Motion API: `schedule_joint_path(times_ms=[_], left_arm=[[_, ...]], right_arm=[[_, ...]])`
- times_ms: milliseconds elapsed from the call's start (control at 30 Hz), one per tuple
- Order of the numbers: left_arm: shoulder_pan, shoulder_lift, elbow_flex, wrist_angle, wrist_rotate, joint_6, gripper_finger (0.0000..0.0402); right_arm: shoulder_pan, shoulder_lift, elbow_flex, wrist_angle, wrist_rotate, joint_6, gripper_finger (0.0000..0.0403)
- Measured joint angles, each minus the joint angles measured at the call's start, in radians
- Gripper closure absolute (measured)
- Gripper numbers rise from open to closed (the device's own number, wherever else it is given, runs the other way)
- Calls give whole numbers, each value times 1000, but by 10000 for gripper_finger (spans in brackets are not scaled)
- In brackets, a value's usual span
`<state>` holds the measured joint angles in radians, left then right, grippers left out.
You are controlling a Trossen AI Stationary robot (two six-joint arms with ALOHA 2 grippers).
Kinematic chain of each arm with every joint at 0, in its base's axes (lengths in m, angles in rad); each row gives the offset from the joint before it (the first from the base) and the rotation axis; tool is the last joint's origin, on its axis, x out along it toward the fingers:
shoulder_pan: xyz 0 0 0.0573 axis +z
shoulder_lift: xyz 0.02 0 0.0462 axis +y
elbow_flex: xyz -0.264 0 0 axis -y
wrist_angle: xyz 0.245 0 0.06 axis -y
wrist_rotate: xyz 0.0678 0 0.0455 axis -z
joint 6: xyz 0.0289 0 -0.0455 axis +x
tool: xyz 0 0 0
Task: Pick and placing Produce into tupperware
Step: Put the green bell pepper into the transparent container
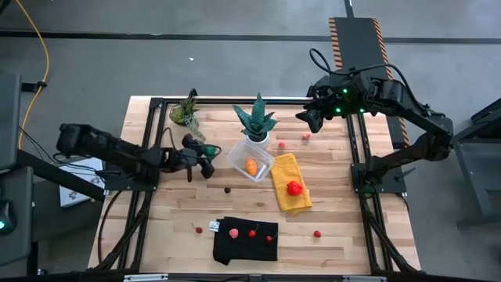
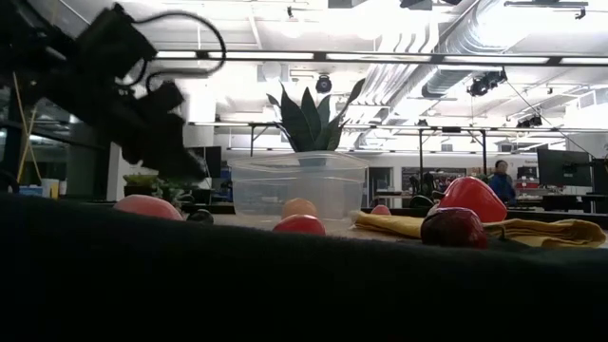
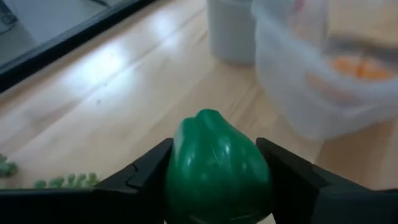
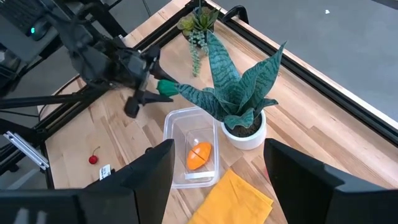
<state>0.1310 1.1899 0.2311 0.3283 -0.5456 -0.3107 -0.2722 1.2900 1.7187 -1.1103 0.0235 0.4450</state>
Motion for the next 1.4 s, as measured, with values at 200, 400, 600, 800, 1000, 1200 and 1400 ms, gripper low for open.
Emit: schedule_joint_path(times_ms=[200, 400, 600, 800, 1000, 1200, 1400], left_arm=[[0, -180, 2, -47, 65, 0, 174], [0, -353, 3, -118, 139, -8, 218], [0, -495, 3, -188, 216, -8, 279], [0, -577, 3, -220, 365, -82, 302], [0, -633, 3, -179, 589, -294, 302], [0, -652, 3, -15, 789, -536, 302], [0, -651, 3, 126, 838, -746, 285]], right_arm=[[0, 0, 0, 2, 0, -17, 164], [0, 0, 0, 21, 0, -44, 164], [0, 0, 0, 24, -10, -51, 164], [0, 0, 0, 27, -16, -53, 164], [0, 0, 0, 44, -16, -70, 164], [0, 0, 0, 85, -32, -99, 164], [0, 0, 0, 90, -66, -118, 164]])
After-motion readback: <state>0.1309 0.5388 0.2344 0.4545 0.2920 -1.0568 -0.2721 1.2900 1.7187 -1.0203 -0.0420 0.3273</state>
